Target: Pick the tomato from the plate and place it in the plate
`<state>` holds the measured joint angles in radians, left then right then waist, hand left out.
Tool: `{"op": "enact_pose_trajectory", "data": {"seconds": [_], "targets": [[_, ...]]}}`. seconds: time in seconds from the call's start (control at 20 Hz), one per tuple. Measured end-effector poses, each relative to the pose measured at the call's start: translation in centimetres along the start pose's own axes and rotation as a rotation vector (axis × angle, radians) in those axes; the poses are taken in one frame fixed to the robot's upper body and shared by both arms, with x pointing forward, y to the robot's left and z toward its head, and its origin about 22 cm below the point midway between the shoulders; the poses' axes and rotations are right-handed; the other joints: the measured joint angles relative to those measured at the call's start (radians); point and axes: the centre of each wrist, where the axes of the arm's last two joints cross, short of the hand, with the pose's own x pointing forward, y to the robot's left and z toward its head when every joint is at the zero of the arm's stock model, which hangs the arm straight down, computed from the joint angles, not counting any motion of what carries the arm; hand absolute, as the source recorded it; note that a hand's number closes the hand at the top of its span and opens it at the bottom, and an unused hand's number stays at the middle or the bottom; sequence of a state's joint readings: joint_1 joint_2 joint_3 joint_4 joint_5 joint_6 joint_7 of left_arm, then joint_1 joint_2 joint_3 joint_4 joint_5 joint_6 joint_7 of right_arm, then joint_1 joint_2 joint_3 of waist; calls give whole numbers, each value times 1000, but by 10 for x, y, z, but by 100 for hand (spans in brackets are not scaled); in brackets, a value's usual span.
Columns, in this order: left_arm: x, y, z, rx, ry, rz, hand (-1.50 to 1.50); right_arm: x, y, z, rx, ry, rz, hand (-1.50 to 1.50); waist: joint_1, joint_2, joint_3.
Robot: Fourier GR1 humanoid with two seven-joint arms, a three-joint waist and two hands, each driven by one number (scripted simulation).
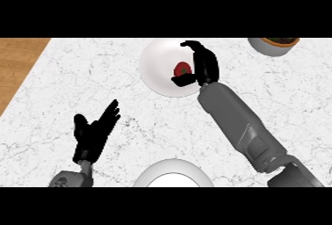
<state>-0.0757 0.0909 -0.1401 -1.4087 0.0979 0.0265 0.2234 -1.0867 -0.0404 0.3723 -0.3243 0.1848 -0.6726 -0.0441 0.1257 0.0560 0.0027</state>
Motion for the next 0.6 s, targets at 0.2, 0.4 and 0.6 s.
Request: {"op": "enact_pose_trajectory", "data": {"seconds": [0.2, 0.4, 0.6], "targets": [[-2, 0, 2, 3, 2, -2, 0, -1, -1, -1, 15, -42, -108, -150, 3, 1, 2], [-1, -3, 2, 6, 0, 5, 0, -3, -11, -6, -35, -74, -255, -150, -7, 0, 3], [-4, 3, 3, 13, 10, 1, 0, -12, -19, -11, -68, -63, -374, -150, -15, -6, 2]]}}
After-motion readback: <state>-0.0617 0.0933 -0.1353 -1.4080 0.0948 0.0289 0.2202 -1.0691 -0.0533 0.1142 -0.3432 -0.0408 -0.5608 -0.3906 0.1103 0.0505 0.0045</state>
